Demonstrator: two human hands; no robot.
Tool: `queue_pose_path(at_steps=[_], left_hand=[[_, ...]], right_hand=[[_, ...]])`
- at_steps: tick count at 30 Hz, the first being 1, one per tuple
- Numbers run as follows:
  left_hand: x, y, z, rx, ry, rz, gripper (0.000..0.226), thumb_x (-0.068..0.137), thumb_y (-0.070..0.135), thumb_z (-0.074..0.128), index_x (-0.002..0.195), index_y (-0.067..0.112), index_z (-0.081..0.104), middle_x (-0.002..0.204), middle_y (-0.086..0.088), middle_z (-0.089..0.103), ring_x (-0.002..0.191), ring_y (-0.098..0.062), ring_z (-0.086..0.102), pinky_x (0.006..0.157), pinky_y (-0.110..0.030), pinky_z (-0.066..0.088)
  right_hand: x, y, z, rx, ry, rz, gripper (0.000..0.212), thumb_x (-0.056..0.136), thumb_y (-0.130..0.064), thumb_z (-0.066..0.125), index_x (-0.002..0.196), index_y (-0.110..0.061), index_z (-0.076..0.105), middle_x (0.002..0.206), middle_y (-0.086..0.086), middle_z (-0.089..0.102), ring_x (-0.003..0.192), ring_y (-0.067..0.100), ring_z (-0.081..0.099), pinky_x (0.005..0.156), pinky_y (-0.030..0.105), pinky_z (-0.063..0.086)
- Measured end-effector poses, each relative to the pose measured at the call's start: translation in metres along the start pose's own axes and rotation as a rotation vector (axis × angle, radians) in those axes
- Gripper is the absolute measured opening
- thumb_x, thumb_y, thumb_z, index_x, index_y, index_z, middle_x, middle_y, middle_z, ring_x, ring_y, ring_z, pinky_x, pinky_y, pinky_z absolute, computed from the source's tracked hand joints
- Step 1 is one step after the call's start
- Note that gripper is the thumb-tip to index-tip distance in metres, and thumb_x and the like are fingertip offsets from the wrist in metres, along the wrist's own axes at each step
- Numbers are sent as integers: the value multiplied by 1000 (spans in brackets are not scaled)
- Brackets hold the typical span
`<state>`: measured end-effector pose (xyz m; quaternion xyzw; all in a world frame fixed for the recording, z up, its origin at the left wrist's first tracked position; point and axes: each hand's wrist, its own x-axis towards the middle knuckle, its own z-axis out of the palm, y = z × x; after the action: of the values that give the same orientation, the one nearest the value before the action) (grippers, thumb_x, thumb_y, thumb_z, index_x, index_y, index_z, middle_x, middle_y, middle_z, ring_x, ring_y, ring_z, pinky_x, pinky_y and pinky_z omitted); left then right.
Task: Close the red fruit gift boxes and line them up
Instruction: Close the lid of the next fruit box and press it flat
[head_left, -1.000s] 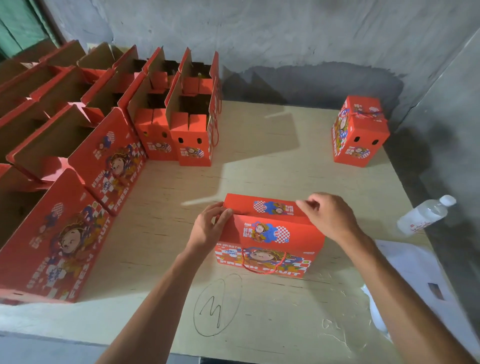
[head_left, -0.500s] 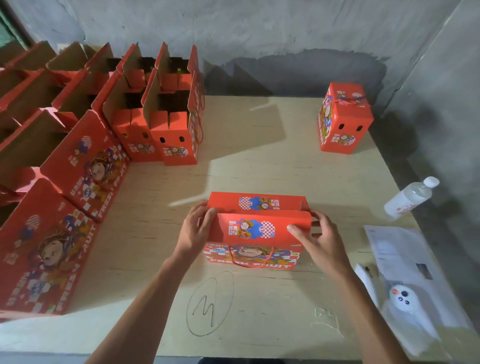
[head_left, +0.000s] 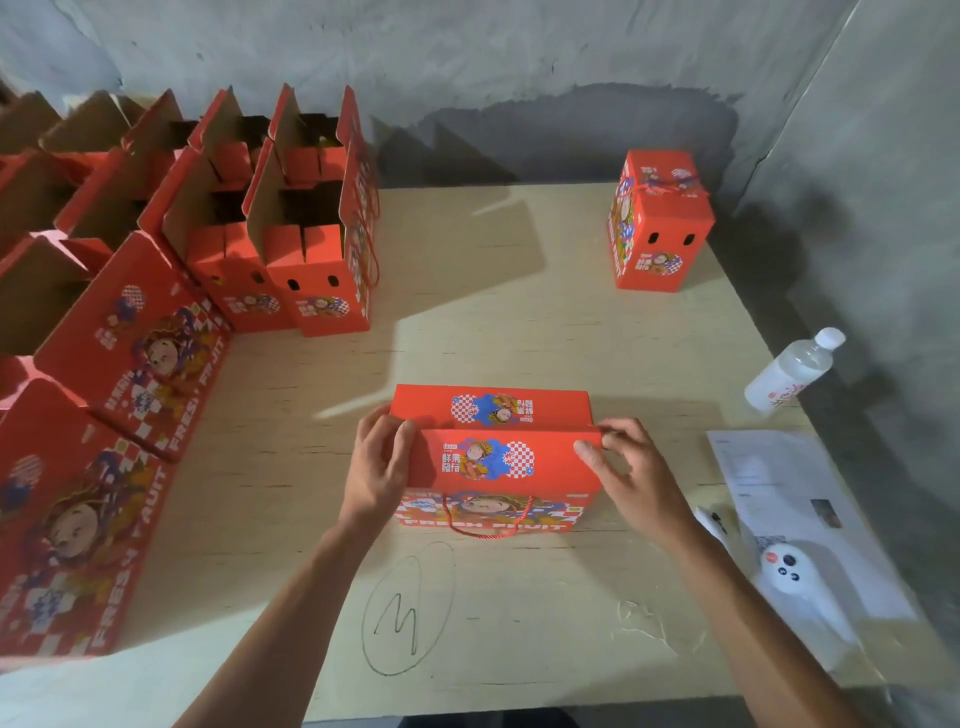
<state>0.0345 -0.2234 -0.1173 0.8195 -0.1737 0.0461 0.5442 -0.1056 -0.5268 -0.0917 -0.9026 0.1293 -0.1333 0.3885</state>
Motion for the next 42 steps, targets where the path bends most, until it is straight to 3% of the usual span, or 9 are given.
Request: queue_pose_path(at_steps=[4, 9, 15, 20, 23, 30, 33, 37, 42], left_hand=[[1, 0, -1, -21, 12, -34, 31, 105, 33, 51, 105, 57, 71, 114, 26, 60, 130, -16, 50, 106, -27, 41], [-3, 0, 0, -65, 20, -84, 23, 102, 37, 56, 108, 54, 70, 119, 22, 61, 129, -15, 54, 107, -36, 44], [-1, 4, -1, -189, 17, -198, 17, 102, 27, 64, 114, 36, 73, 123, 17, 64, 125, -18, 58, 103, -37, 49], [0, 13, 3, -250, 50, -312, 7, 94, 28, 64, 93, 22, 63, 93, 6, 66, 83, -7, 58, 79, -28, 47], [2, 15, 2, -195, 52, -308, 11, 93, 31, 64, 85, 24, 60, 95, -11, 62, 85, -13, 54, 79, -33, 46], [11, 10, -2, -82, -95, -314, 21, 103, 23, 60, 82, 26, 65, 124, -4, 58, 111, -20, 55, 85, -21, 45], [15, 9, -2, -27, -105, -283, 14, 103, 14, 59, 97, 19, 71, 125, -3, 56, 115, -21, 54, 99, -35, 47], [17, 12, -1, -66, -95, -324, 22, 102, 13, 61, 117, 27, 69, 128, -8, 55, 107, -23, 58, 97, -48, 53], [17, 17, -5, -80, -127, -370, 44, 102, 17, 62, 145, 20, 55, 138, -18, 52, 120, -35, 58, 103, -53, 52]], right_hand=[[-5, -3, 12, 60, 66, 14, 47, 97, -45, 66, 139, -27, 55, 128, -11, 56, 113, 10, 59, 96, 32, 50], [-1, -9, 31, 52, 215, 20, 16, 103, -20, 59, 106, -11, 71, 120, -1, 54, 103, 19, 63, 83, 43, 57], [7, -10, 24, 120, 131, 116, 12, 101, -18, 64, 99, -11, 74, 120, 3, 55, 96, 11, 64, 85, 25, 54], [16, -9, 24, 188, 43, 160, 14, 103, -14, 60, 99, -7, 72, 122, 7, 52, 110, 17, 57, 87, 8, 41], [17, -6, 28, 266, 64, 188, 12, 102, -14, 61, 97, -9, 71, 123, 6, 54, 111, 16, 57, 84, 5, 40], [17, -2, 35, 416, 9, 192, 20, 105, -26, 58, 92, -30, 73, 134, -12, 57, 108, -2, 61, 75, 8, 47], [20, -6, 38, 449, 35, 240, 12, 98, -29, 70, 88, -24, 75, 131, -9, 61, 104, 6, 67, 76, 13, 50], [28, -8, 37, 299, 1, 243, 20, 98, -30, 70, 88, -13, 71, 123, -2, 61, 101, 15, 65, 82, 25, 52], [19, -20, 46, 324, 89, 270, 13, 99, -29, 68, 104, -17, 66, 114, -4, 63, 98, 14, 64, 72, 9, 46]])
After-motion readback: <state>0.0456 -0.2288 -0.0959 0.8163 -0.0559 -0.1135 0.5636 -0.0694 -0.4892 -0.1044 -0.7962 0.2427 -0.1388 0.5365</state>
